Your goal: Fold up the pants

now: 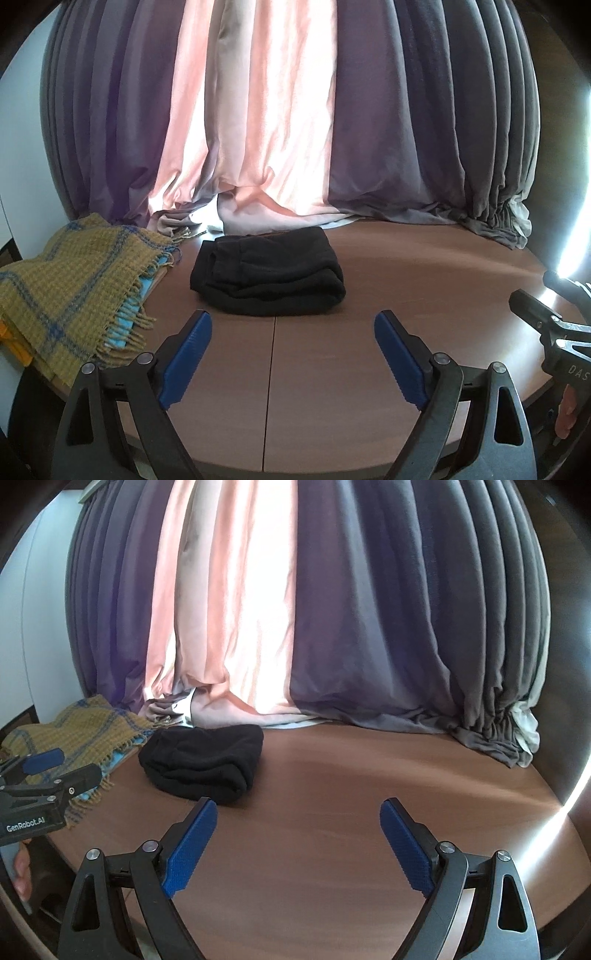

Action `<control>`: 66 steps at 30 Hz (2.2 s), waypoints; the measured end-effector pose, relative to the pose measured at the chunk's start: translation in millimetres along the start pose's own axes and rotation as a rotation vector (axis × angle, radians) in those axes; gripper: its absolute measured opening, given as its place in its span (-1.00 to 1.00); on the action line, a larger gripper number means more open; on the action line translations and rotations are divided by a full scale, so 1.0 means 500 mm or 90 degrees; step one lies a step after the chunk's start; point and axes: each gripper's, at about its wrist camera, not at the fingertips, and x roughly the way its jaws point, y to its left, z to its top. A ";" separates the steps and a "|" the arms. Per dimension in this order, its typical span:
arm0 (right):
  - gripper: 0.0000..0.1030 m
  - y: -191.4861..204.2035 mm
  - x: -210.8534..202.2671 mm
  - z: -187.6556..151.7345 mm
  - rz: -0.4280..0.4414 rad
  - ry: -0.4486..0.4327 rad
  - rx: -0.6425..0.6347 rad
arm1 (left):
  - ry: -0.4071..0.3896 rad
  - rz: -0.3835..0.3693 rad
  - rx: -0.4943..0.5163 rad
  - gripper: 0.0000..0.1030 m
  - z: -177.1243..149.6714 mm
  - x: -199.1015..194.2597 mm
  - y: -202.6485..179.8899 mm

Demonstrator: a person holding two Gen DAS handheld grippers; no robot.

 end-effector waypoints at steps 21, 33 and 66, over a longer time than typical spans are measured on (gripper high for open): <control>0.76 -0.038 -0.142 -0.078 -0.004 -0.011 0.003 | -0.019 0.014 0.009 0.79 -0.074 -0.121 -0.069; 0.76 -0.051 -0.182 -0.095 0.002 -0.019 0.000 | -0.020 0.022 0.009 0.86 -0.092 -0.156 -0.091; 0.76 -0.046 -0.214 -0.117 0.004 -0.020 -0.013 | 0.003 0.032 0.013 0.96 -0.114 -0.185 -0.099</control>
